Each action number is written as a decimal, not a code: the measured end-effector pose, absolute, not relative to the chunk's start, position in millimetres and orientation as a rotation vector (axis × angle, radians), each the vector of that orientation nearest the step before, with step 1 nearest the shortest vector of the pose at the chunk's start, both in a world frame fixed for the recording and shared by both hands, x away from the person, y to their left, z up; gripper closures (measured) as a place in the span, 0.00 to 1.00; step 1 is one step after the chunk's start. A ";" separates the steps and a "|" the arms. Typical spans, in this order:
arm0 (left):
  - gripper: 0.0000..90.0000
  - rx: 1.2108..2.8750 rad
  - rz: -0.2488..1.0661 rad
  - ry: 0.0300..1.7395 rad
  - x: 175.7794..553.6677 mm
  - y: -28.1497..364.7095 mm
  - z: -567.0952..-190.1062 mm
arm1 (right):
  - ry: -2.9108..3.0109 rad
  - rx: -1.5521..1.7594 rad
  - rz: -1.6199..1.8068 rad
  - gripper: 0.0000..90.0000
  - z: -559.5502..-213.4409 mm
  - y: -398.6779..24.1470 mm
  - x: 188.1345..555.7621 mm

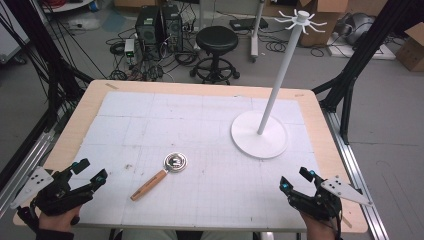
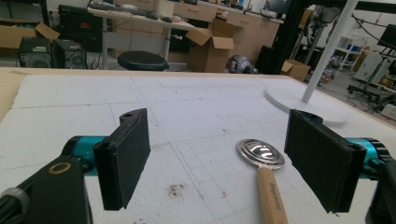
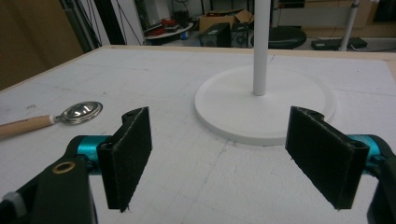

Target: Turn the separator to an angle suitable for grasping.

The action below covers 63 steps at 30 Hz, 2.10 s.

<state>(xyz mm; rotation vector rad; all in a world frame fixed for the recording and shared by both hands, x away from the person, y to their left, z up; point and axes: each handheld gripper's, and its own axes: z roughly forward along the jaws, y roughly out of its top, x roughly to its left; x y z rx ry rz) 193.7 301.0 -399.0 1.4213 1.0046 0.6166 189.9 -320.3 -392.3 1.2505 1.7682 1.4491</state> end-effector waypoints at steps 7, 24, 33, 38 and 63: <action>0.27 1.442 0.600 1.024 202.1 295.7 -402.6 | 1.782 1.251 1.426 0.24 -394.0 -322.9 189.8; 0.99 1.864 0.341 0.746 207.7 226.6 -416.6 | 1.792 1.273 1.388 0.25 -395.8 -322.0 188.6; 0.99 2.159 0.306 0.735 211.6 196.8 -438.7 | 1.795 1.277 1.387 0.26 -396.7 -322.9 189.9; 0.97 2.170 0.337 0.821 218.7 204.6 -442.3 | 1.795 1.283 1.389 0.26 -397.0 -323.5 190.0; 0.99 1.845 0.532 1.254 266.7 242.2 -431.9 | 1.811 1.301 1.394 0.26 -399.3 -323.4 191.9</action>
